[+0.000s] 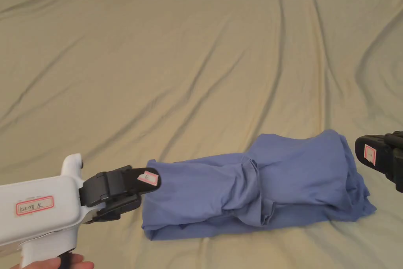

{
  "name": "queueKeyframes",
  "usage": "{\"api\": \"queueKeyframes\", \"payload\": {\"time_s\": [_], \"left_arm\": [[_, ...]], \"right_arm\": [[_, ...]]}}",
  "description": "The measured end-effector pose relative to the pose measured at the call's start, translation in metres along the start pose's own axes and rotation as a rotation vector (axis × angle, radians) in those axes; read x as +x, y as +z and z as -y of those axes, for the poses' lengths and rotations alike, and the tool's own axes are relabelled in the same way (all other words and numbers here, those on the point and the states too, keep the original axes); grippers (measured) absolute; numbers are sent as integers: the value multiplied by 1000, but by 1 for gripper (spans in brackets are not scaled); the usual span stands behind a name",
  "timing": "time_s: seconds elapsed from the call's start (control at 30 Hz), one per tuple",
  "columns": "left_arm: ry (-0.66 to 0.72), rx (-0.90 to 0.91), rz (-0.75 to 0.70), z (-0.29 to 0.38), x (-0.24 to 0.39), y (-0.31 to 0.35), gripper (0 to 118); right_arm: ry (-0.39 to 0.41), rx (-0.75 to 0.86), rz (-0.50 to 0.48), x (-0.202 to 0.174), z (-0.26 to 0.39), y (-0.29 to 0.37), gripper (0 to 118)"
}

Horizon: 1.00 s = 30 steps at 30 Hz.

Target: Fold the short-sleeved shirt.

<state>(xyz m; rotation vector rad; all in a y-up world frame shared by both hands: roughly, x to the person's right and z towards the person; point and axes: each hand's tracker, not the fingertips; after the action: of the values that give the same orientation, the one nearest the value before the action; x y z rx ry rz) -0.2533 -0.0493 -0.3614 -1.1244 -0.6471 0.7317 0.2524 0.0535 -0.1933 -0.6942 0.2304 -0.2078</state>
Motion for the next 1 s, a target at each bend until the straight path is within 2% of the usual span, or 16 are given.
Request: {"api": "queueKeyframes", "payload": {"time_s": [0.07, 0.2, 0.3, 0.4, 0.43, 0.47, 0.5, 0.53, 0.6, 0.8, 1.0], "left_arm": [[24, 0, -42, -2, -20, -6, 103], [91, -69, 37, -8, -35, -49, 103], [30, -147, 2, -7, -38, -96, 103], [6, -35, 148, -6, -24, -95, 102], [6, -53, 104, -3, -19, -99, 84], [-63, -40, 72, -1, -15, -104, 35], [-71, -37, 5, 1, -14, -100, 10], [-14, -32, -27, 2, -14, -101, 10], [-21, -21, -3, 2, -17, -94, 10], [32, 69, -79, -4, -22, -34, 10], [-70, 142, -397, -10, 20, 20, 10]], "right_arm": [[3, -16, -5, -3, 1, -7, 5], [10, -47, -16, -6, 0, -21, 5], [18, -56, -17, -8, -3, -22, 5], [24, -51, -18, -8, -6, -20, 5], [25, -48, -16, -7, -7, -20, 5], [26, -46, -13, -6, -8, -19, 5], [28, -44, -10, -5, -9, -19, 5], [29, -41, -7, -5, -9, -19, 5], [27, -36, -6, -3, -9, -17, 5], [18, -26, -11, 1, -6, -13, 5], [-9, -10, -39, 9, -1, -13, 5]]}}
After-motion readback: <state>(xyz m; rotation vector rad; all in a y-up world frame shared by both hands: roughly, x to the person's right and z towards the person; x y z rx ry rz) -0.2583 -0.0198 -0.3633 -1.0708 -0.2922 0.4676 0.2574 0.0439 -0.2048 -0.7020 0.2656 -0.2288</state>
